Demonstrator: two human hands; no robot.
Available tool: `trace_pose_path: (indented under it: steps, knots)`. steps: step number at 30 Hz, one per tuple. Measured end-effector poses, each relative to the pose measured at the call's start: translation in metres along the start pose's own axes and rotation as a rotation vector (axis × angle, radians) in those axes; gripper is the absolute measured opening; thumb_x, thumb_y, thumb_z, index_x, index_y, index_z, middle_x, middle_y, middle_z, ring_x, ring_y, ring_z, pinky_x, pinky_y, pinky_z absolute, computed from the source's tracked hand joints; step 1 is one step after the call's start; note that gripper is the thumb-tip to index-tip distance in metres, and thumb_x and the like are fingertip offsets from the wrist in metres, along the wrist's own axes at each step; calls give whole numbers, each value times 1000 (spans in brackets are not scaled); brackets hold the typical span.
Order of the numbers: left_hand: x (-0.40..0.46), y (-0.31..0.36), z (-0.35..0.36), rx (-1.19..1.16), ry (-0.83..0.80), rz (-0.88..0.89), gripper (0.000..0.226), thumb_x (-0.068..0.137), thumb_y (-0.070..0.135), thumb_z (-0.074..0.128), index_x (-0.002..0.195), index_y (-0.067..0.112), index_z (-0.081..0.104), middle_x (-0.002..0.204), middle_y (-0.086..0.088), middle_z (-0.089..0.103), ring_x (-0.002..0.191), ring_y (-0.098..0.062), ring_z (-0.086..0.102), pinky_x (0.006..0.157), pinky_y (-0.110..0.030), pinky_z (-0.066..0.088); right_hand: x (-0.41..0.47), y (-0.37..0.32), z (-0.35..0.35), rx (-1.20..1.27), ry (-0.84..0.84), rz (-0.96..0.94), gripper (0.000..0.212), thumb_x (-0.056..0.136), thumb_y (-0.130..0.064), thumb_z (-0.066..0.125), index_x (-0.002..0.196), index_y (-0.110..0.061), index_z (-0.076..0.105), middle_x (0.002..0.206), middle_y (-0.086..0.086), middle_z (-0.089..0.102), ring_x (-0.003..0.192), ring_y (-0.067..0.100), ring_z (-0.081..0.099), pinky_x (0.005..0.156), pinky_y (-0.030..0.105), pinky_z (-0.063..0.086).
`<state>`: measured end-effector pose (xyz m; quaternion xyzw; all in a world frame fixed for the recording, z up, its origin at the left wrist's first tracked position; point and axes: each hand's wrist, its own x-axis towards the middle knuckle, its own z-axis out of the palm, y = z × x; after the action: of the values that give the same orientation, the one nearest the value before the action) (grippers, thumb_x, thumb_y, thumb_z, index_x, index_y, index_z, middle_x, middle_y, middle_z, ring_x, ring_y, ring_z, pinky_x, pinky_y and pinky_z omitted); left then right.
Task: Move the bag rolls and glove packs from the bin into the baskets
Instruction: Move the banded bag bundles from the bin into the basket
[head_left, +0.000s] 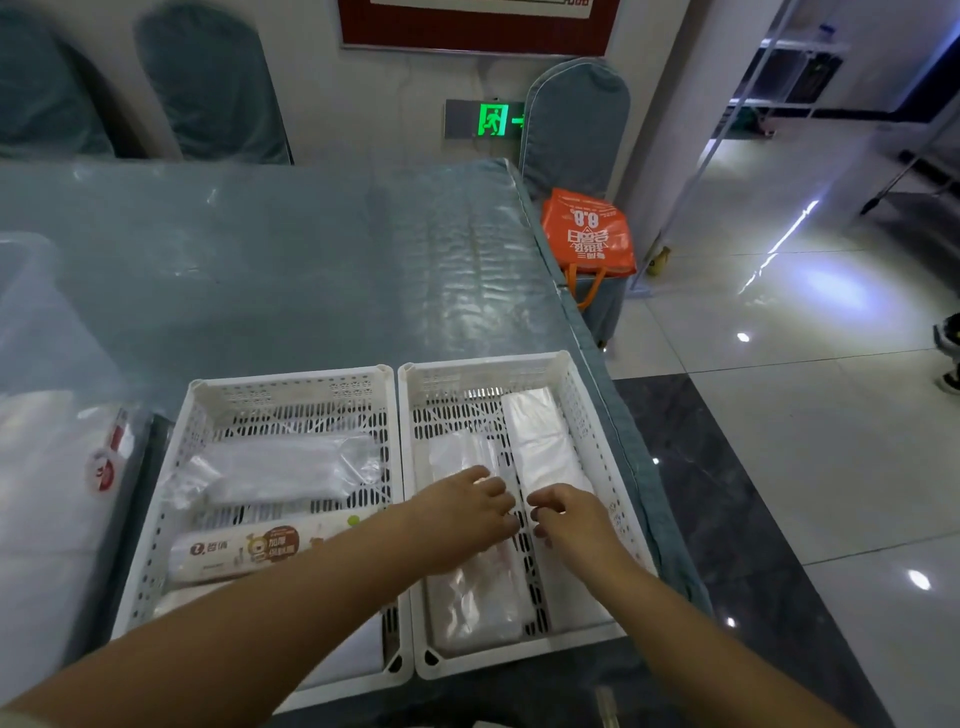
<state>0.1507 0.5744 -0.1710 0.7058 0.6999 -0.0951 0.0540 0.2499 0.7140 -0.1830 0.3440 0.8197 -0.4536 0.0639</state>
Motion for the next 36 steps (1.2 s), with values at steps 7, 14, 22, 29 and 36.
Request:
trace_pose_path:
  steps: [7,14,22,29,36]
  knots:
    - [-14,-42,9,-155,-15,-302,84,74,3,58,143,34,21,155,-7,17,140,-26,16,113,-49,13,-10,-5,30,-249,-136,-144,19,88,-15,51,99,-14,66,101,3,66,88,14,60,81,27,50]
    - [-14,-39,23,-209,-73,-292,65,82,19,60,138,35,32,155,-4,21,140,-26,16,108,-48,22,-9,-6,36,-298,-147,-195,15,89,-15,50,95,-15,64,98,2,62,84,12,58,76,23,49]
    - [-21,-48,14,-307,-21,-475,83,78,17,63,145,27,16,155,-8,18,141,-26,14,114,-43,10,4,-8,32,-252,-100,-219,17,91,-16,51,93,-18,67,97,-1,65,77,5,56,67,15,45]
    - [-78,-55,-63,-284,299,-717,47,79,18,61,124,28,53,118,5,64,111,-17,54,97,-35,40,13,-80,21,-207,4,-446,18,89,-15,53,98,-25,65,98,-10,67,85,5,60,74,22,48]
    - [-228,-30,-130,-289,592,-1007,35,79,24,69,113,24,64,109,3,68,100,-17,59,83,-25,35,-27,-203,45,-164,71,-943,16,85,-15,60,93,-25,69,83,-14,66,75,7,61,70,23,48]
